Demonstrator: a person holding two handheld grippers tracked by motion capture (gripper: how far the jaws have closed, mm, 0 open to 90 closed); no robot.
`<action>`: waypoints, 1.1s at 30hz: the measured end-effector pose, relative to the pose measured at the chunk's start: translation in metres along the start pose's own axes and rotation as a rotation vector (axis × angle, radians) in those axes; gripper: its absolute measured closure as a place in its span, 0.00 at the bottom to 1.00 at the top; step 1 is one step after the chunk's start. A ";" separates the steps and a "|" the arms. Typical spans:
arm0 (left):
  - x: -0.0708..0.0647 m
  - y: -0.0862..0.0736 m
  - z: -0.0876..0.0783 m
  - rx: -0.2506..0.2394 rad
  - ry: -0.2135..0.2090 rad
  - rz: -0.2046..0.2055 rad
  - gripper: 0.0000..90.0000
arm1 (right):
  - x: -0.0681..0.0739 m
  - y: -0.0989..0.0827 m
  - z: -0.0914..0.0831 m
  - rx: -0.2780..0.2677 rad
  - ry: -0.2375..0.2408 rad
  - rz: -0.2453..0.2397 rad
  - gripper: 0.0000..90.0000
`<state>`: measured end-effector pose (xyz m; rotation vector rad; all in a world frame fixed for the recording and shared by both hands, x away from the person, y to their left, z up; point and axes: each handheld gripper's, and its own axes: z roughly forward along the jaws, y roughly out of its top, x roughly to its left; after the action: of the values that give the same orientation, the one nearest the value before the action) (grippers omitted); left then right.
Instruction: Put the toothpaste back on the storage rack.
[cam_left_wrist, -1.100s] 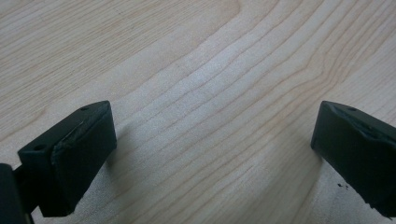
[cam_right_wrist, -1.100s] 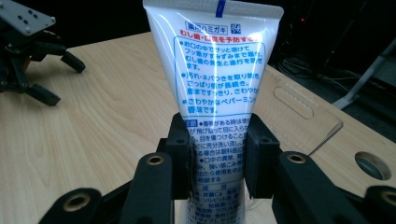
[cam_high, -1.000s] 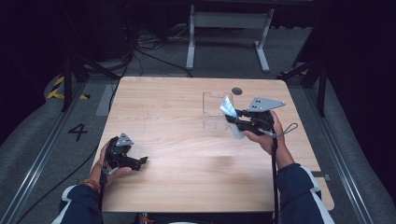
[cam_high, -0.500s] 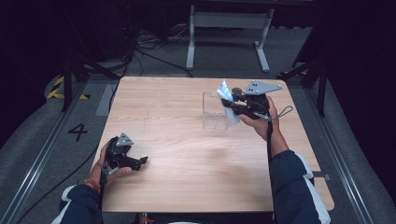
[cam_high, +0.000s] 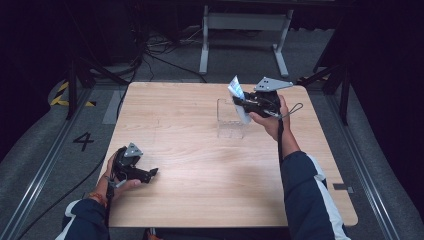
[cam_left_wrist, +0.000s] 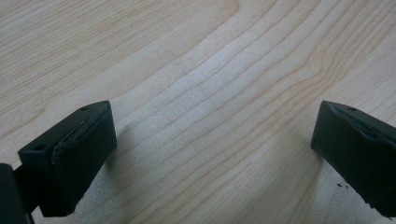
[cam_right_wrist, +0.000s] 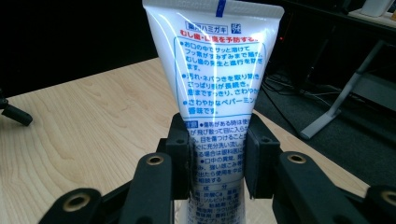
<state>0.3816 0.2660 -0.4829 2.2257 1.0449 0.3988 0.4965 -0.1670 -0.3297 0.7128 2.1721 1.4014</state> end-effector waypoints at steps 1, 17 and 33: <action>-0.001 -0.001 0.000 0.001 -0.004 -0.009 0.01 | -0.001 0.000 0.001 -0.002 0.000 0.008 0.76; -0.009 -0.011 -0.010 -0.003 0.009 -0.009 0.01 | -0.013 0.000 0.020 -0.004 -0.004 0.022 0.76; -0.010 -0.012 -0.010 -0.005 0.007 -0.008 0.01 | -0.024 -0.010 0.032 0.002 -0.032 0.053 0.76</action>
<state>0.3631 0.2689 -0.4833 2.2167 1.0544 0.4052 0.5329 -0.1641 -0.3485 0.7935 2.1445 1.4046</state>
